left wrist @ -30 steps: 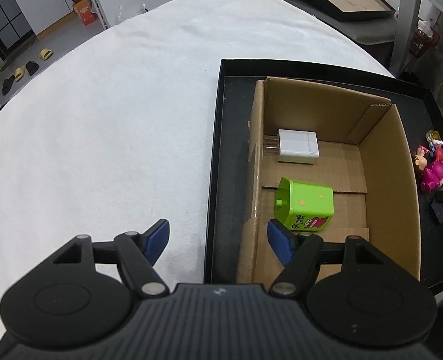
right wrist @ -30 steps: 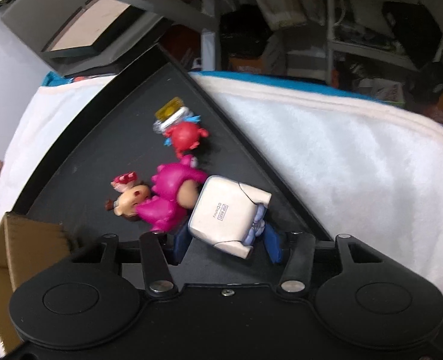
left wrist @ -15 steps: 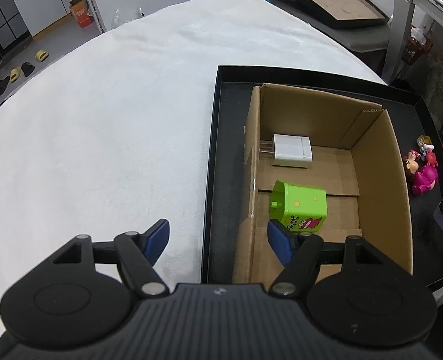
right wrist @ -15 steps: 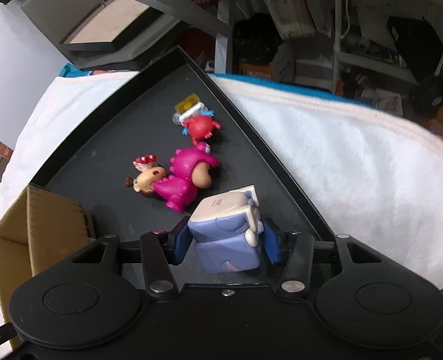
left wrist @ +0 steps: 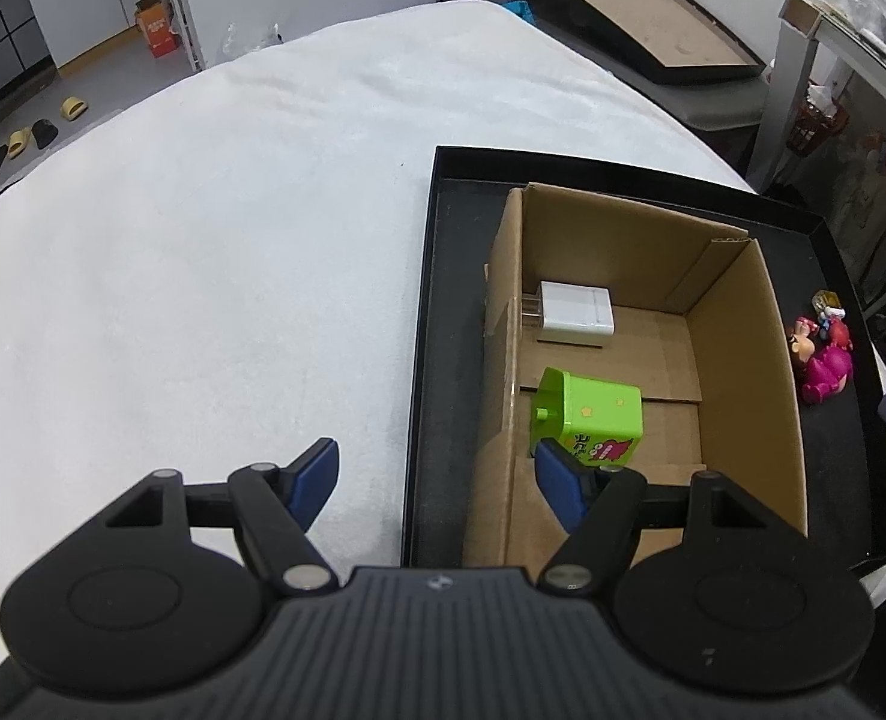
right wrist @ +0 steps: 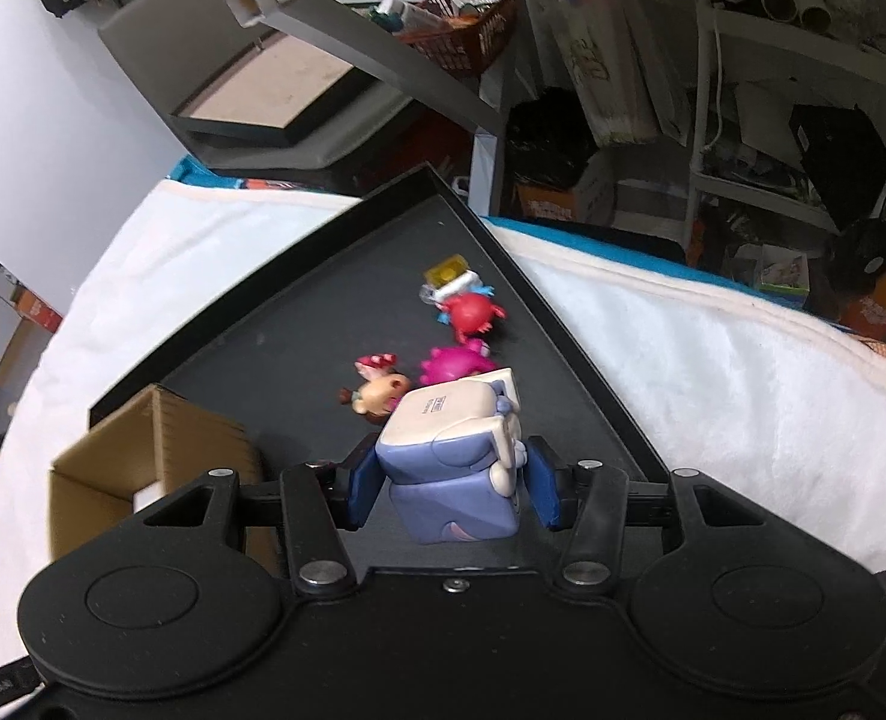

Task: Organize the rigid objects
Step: 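Lift the white-and-blue cube with the right tool toward the cardboard box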

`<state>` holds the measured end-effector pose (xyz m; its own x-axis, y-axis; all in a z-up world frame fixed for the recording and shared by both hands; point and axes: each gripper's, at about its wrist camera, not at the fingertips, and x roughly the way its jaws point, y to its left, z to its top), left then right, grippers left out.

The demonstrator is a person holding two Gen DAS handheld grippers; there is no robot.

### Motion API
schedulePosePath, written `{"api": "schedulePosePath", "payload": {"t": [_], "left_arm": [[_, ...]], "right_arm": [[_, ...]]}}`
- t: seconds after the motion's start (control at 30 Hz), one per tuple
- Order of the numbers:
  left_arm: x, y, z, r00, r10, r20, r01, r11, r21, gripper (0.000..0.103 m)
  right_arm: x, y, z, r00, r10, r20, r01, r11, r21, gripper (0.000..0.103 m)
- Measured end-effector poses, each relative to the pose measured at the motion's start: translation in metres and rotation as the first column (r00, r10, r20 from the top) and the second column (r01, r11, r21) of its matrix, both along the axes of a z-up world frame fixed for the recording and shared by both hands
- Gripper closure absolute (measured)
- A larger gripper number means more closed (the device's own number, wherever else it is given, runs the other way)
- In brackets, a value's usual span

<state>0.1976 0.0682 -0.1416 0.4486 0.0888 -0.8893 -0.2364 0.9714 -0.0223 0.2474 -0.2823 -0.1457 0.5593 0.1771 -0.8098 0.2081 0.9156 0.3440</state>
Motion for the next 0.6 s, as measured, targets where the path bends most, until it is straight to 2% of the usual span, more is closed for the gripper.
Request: {"api": "schedulePosePath", "payload": {"t": [0.23, 0.6], "left_arm": [[-0.006, 0.006, 0.002, 0.999, -0.013, 0.029, 0.014, 0.999, -0.031, 0.032], [-0.01, 0.019, 0.001, 0.998, -0.025, 0.062, 0.031, 0.996, -0.083, 0.033]], "right_arm": [[-0.003, 0.02, 0.022, 0.998, 0.029, 0.051, -0.028, 0.999, -0.024, 0.055], [-0.008, 0.055, 0.037, 0.992, 0.089, 0.095, -0.083, 0.995, -0.06, 0.055]]}}
